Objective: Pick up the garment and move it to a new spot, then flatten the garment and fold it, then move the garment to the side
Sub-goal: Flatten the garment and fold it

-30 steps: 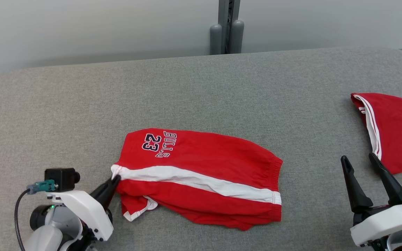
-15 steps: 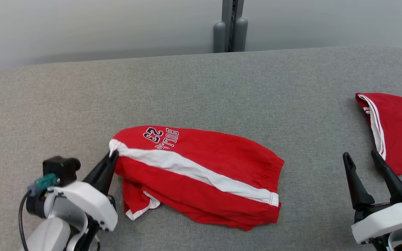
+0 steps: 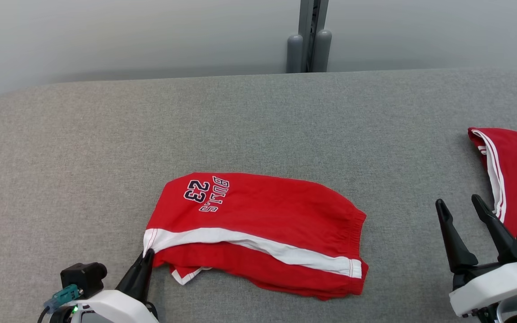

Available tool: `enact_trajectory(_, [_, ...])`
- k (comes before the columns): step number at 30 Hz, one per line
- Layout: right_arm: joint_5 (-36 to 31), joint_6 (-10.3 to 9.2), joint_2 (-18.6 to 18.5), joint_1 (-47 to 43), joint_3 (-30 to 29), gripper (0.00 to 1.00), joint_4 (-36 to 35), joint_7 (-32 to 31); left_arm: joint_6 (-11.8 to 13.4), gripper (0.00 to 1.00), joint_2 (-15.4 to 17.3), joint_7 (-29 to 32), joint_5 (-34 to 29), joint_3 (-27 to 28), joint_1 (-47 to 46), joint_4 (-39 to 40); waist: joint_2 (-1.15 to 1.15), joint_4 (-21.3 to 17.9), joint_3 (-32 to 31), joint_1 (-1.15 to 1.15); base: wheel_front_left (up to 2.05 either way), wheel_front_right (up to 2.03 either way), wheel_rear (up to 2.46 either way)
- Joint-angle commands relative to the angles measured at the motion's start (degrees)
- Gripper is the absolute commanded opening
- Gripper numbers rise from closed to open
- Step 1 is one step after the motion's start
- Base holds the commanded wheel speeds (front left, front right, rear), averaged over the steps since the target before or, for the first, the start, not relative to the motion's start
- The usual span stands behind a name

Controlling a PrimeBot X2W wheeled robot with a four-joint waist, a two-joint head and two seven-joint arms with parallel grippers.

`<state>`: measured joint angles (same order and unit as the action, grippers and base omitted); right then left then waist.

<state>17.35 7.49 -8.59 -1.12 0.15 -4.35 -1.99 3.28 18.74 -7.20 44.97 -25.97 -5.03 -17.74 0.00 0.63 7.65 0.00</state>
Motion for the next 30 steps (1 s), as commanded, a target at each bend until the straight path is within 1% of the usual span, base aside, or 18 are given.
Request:
enact_trajectory(1, [-0.1, 0.02, -0.5, -0.1, -0.3, 1.0, 0.1, 0.5, 0.5, 1.0, -0.1, -1.0, -0.3, 0.2, 0.0, -0.6, 0.0, 0.2, -0.3, 0.0, 0.0, 0.0, 0.0])
enact_trajectory(4, [-0.2, 0.02, -0.4, -0.5, -0.2, 1.0, 0.2, 0.5, 1.0, 1.0, -0.7, -3.3, -1.2, 0.2, 0.1, -0.5, 0.0, 0.4, -0.8, 0.0, 0.0, 0.0, 0.0])
enact_trajectory(8, [-0.3, 0.02, -0.5, -0.8, -0.4, 1.0, 0.3, 0.4, 2.0, 1.0, -0.3, -5.3, -2.8, 0.8, -0.2, 0.6, 0.0, 0.7, -1.6, 0.0, 0.0, 0.0, 0.0])
enact_trajectory(14, [-0.4, 0.02, -0.5, -1.7, -0.1, 1.0, 0.5, -0.1, 5.8, 1.0, 1.1, -7.7, -8.5, 3.6, -0.7, 5.9, 0.0, 1.3, -3.4, 0.0, 0.0, 0.0, 0.0])
enact_trajectory(17, [-0.4, 0.02, -0.6, -2.1, 0.0, 1.0, 0.5, -0.1, 7.6, 1.0, 1.8, -7.8, -11.2, 5.2, -0.1, 9.4, 0.0, 1.5, -4.2, 0.0, 0.0, 0.0, 0.0])
enact_trajectory(22, [-0.5, 0.02, -0.8, -2.9, 0.5, 1.0, 0.7, 0.0, 10.4, 1.0, 4.1, -7.9, -14.9, 7.1, 1.9, 14.9, 0.0, 1.7, -5.5, 0.0, 0.0, 0.0, 0.0])
enact_trajectory(27, [-0.6, 0.02, -0.9, -3.7, 1.0, 1.0, 0.9, -0.1, 11.4, 1.0, 6.4, -6.3, -15.8, 7.2, 4.7, 18.1, 0.0, 1.6, -6.9, 0.0, 0.0, 0.0, 0.0])
enact_trajectory(30, [-1.0, 0.02, -1.0, -4.1, 1.4, 1.0, 1.3, -0.2, 11.9, 1.0, 7.1, -4.9, -15.2, 7.0, 6.4, 19.3, 0.0, 1.3, -7.7, 0.0, 0.0, 0.0, 0.0])
